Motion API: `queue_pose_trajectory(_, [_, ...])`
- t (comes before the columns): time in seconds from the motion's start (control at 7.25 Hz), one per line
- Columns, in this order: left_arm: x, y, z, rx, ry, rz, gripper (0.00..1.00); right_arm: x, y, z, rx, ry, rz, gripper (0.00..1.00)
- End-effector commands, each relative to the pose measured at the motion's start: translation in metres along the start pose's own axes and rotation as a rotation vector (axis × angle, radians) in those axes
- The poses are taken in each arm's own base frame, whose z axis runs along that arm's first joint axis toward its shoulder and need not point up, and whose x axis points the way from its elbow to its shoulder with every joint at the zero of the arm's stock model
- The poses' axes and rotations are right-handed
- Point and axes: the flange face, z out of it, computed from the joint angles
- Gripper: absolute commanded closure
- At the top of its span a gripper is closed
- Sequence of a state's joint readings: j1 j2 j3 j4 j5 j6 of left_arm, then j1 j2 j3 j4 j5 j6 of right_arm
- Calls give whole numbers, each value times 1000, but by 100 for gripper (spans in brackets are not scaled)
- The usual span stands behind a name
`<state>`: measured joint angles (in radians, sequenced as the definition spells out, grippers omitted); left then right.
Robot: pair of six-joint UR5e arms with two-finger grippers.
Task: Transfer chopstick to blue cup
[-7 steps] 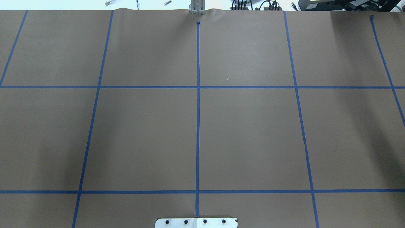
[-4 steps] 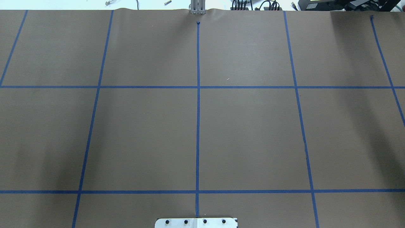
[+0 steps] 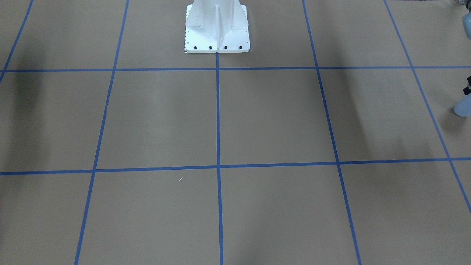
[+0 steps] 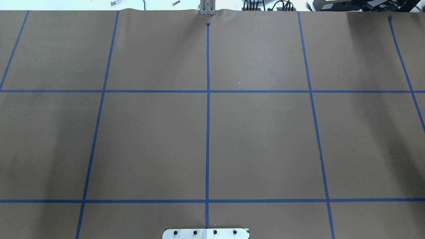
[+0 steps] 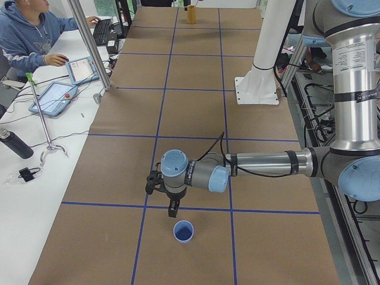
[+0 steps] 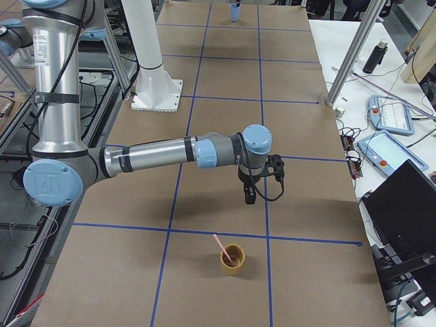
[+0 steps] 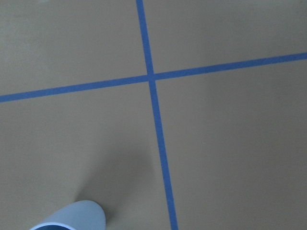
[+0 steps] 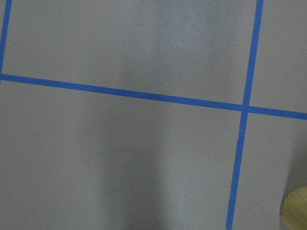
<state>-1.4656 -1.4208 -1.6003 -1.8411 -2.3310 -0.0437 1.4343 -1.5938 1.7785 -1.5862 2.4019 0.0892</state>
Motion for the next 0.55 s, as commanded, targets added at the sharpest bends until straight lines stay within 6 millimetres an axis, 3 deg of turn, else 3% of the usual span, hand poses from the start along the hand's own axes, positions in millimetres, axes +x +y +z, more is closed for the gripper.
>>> queue_pose_trajectory(0.0, [-19, 8, 21, -32, -2, -42, 2, -4, 0, 0, -3, -40, -1, 0])
queue_pose_trajectory(0.41, [-28, 11, 33, -55, -4, -91, 8, -6, 0, 0, -5, -48, 0, 0])
